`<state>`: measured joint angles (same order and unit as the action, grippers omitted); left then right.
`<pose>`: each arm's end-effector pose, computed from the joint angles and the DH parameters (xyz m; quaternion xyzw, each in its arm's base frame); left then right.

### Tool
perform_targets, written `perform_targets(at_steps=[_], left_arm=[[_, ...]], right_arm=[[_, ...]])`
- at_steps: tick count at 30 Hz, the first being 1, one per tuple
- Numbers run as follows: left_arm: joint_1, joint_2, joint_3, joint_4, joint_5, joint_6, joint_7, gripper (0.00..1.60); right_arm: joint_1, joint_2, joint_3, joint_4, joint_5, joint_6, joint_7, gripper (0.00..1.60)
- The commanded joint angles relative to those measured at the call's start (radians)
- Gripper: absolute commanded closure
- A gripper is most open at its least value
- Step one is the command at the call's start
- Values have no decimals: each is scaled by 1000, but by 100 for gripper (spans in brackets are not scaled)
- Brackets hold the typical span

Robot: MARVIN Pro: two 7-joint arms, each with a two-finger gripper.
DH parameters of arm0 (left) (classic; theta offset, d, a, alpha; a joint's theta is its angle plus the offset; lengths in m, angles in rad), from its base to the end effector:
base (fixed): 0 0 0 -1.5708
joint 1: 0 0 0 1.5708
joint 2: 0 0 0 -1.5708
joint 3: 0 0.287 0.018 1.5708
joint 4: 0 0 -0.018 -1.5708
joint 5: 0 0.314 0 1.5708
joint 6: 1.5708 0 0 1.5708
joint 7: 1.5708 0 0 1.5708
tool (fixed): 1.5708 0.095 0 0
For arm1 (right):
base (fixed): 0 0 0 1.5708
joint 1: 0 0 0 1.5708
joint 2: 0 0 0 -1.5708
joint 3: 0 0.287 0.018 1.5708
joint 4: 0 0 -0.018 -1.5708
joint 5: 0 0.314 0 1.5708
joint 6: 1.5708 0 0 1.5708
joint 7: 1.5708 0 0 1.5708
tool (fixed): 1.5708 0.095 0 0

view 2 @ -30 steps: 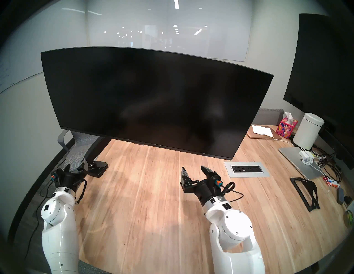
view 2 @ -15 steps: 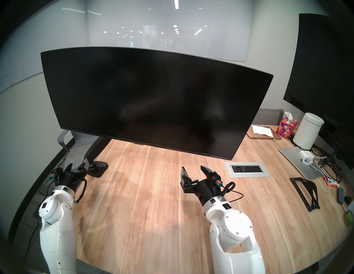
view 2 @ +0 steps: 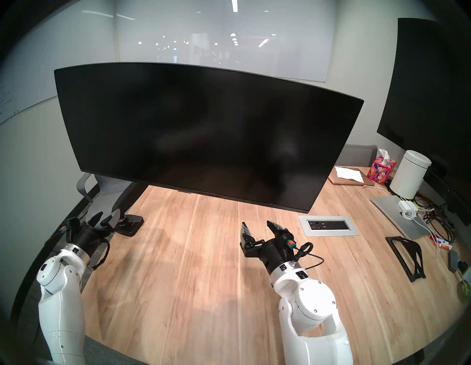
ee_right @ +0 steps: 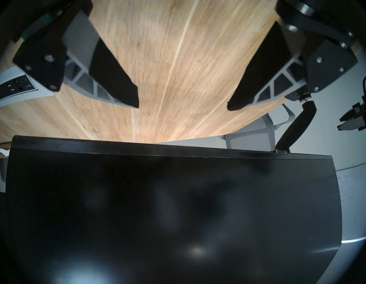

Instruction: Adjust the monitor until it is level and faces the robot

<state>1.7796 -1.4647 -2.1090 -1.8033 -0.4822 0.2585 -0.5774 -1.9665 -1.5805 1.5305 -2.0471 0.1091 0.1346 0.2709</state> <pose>0.3252 0.1793 -0.2638 0.6929 0.0655 0.7000 0.1598 0.3105 0.0435 -0.2656 -0.7096 -0.0624 -0.6834 0.1601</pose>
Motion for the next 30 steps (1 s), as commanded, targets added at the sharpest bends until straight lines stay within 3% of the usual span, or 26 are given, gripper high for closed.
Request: perform_targets(at_steps=[1,18,30], left_arm=[[37,54,2,-3,-1,-64,-119,0],[62,104,7,23,64,-219,-276,0],[52,121,-6,29,76,-206,-314,0]], right_arm=[[3,0,0,-21,1,-3,1,0],[3,0,0,-21,1,-3,1,0],[3,0,0,-21,1,-3,1,0]])
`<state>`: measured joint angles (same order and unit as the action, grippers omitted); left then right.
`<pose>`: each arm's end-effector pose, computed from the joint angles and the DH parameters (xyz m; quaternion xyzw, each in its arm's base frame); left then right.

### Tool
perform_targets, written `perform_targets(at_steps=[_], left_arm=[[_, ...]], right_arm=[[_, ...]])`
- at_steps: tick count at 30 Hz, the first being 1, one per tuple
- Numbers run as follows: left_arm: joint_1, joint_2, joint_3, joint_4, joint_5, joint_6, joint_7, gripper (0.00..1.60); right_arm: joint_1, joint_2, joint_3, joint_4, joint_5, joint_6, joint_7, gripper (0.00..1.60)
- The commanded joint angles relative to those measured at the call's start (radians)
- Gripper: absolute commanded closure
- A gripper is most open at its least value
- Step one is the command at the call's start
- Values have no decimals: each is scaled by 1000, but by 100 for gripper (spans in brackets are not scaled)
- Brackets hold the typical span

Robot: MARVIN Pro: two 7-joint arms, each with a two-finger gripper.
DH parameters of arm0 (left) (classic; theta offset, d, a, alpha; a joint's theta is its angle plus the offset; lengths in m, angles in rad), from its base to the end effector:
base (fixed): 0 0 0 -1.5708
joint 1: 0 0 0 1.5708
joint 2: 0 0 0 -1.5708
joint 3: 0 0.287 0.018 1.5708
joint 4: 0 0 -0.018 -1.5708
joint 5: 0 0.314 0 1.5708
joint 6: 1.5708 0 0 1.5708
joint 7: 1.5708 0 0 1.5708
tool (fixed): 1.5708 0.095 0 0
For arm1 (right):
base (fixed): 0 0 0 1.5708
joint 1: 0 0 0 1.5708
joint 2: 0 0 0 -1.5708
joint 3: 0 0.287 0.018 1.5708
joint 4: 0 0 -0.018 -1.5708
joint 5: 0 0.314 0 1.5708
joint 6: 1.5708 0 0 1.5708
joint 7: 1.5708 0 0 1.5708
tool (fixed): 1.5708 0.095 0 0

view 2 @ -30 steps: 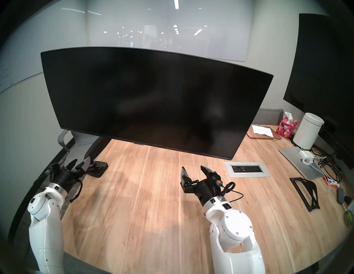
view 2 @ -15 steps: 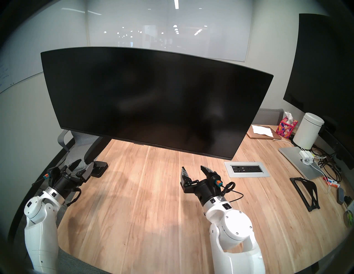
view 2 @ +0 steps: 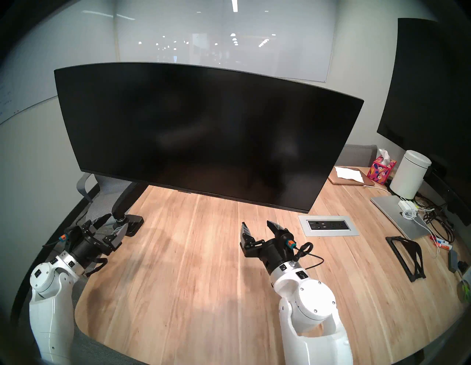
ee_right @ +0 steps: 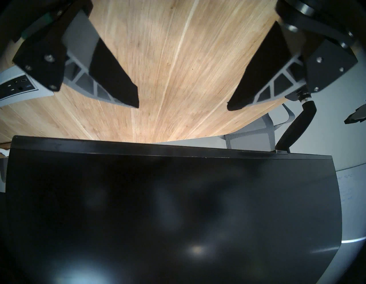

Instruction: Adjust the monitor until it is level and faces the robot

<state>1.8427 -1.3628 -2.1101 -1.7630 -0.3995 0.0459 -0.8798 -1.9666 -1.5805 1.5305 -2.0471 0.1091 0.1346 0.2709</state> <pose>0.3044 0.1783 -0.2662 0.6704 -0.1229 0.7126 0.1663 0.3104 0.0435 -0.2656 -0.7096 -0.0624 -0.6833 0.1601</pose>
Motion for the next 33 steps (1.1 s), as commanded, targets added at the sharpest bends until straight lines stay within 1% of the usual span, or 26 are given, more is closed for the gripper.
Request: perform_targets(at_steps=[1,4,30,31,33], left_arm=[[-11,22,-5,-12,-6,16,-14,0],[-7,41,-4,-14,-2,45,-27,0],[-15,33,-12,-13,9,57,-41,0],[-16,32,-12,-13,9,57,-41,0],[-16,32,-12,-13,9,57,-41,0]], right_arm=[[3,0,0,-21,1,-3,1,0],[3,0,0,-21,1,-3,1,0],[3,0,0,-21,1,-3,0,0],[4,-10,1,-18,7,5,-6,0],[9,-9,-4,-18,-3,29,-16,0]])
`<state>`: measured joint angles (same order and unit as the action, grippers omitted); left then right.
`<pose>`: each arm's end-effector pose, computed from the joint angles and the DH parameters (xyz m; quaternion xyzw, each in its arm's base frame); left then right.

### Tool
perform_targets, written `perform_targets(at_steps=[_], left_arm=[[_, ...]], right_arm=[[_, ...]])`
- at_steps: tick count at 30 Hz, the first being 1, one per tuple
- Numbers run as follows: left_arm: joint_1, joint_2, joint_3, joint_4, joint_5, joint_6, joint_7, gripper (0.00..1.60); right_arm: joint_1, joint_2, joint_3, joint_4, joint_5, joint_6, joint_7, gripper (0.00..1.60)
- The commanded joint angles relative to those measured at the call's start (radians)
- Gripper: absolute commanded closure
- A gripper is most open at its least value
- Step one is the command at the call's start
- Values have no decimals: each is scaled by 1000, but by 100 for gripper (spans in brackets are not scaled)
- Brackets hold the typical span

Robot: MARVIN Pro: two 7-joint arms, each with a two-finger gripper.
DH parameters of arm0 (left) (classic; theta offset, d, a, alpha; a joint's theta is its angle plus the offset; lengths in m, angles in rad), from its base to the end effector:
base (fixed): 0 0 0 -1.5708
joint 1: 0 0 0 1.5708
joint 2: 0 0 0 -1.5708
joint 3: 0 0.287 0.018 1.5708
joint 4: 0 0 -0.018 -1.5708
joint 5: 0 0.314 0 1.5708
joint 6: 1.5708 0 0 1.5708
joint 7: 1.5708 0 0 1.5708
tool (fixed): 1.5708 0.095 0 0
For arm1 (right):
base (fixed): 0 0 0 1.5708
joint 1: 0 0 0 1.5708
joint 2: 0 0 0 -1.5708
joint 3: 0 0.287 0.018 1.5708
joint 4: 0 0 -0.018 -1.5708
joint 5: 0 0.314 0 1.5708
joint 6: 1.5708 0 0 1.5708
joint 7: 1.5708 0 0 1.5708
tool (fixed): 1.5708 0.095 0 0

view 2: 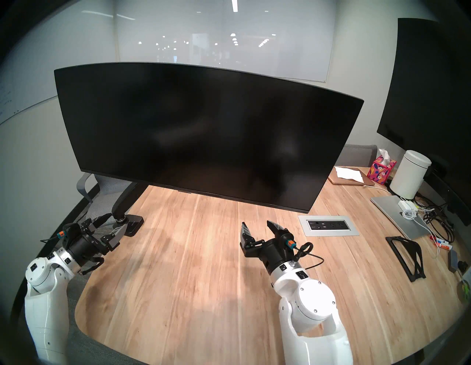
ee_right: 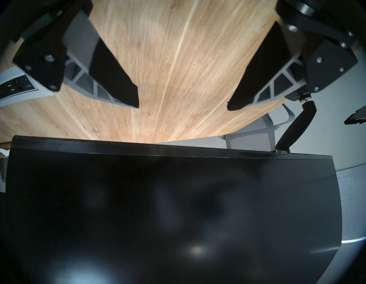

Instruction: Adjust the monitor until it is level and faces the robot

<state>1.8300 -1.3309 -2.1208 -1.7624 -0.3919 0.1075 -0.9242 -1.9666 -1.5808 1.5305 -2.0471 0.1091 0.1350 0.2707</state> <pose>0.3064 0.1837 -0.2597 0.6829 -0.1397 0.6939 0.1807 0.3104 0.0435 -0.2657 -0.7097 -0.0622 -0.6832 0.1601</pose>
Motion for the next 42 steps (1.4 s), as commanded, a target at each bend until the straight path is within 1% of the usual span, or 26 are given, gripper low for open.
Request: perform_targets(at_steps=[1,6,9,13,16,17,26,42], left_arm=[[-3,0,-2,-14,2,-4,3,0],[-4,-1,-2,-14,3,-4,2,0],[-4,-1,-2,-14,3,-4,1,0],[-4,-2,-3,-13,4,-4,1,0],[-5,-2,-3,-13,4,-4,0,0],[-5,-2,-3,-13,4,-4,0,0],[-5,-2,-3,-13,4,-4,0,0],[-6,-2,-3,-12,4,-4,-1,0]], right_arm=[[10,-7,-8,-17,-6,24,-19,0],[17,-1,-25,-11,-14,43,-40,0],[21,-3,-25,-10,-8,55,-35,0],[32,-2,-31,-3,-20,61,-37,0],[38,-1,-35,3,-17,49,-40,0],[42,0,-38,8,-1,43,-51,0],[118,1,-54,104,4,-2,-93,0],[258,-8,-45,244,-6,-46,-112,0]])
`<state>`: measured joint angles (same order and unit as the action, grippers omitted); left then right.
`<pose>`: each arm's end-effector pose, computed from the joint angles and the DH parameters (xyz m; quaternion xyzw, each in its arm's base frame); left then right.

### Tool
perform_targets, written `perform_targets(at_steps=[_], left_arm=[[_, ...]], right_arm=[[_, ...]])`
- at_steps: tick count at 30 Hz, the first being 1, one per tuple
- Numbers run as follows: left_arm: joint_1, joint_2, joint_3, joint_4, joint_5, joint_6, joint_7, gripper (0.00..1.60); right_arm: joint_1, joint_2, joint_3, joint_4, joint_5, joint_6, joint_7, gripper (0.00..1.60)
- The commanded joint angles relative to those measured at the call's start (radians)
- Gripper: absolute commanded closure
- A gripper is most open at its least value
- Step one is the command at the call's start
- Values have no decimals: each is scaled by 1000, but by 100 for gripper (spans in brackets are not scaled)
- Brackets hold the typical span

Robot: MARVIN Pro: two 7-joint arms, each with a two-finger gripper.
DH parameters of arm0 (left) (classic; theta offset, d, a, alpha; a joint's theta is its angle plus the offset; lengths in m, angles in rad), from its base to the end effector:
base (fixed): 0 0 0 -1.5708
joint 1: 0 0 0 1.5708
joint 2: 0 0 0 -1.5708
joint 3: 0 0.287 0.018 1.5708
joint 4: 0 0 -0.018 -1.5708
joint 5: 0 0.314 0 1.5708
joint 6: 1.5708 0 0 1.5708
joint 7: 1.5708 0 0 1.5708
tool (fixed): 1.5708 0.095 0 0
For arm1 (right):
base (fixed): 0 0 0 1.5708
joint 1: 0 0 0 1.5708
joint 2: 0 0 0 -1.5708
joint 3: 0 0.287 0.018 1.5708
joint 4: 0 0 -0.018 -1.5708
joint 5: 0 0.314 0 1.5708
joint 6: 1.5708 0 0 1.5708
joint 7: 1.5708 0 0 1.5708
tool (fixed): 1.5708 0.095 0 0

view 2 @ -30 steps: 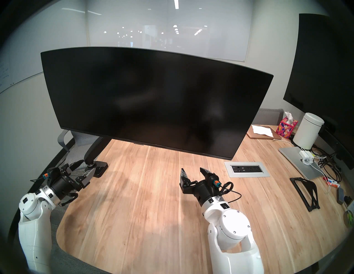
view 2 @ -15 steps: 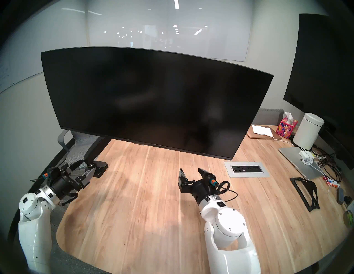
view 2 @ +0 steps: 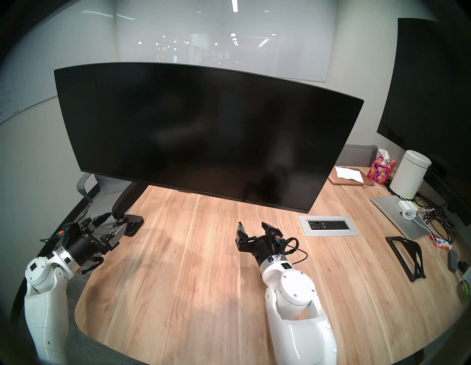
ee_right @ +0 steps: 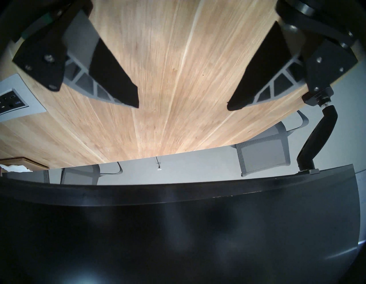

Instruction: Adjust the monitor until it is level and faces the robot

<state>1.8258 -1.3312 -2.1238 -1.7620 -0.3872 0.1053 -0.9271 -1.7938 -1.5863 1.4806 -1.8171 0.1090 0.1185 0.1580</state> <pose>0.3071 0.1845 -0.2585 0.6818 -0.1418 0.6951 0.1783 0.3589 0.0571 -0.3002 -0.7298 -0.0366 -0.6680 0.1405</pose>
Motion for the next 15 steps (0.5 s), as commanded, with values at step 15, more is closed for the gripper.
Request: perform_targets(at_steps=[15], left_arm=[[-2,-2,0,-13,0,-2,2,0]], right_arm=[[178,0,2,143,-102,-106,-73,0]])
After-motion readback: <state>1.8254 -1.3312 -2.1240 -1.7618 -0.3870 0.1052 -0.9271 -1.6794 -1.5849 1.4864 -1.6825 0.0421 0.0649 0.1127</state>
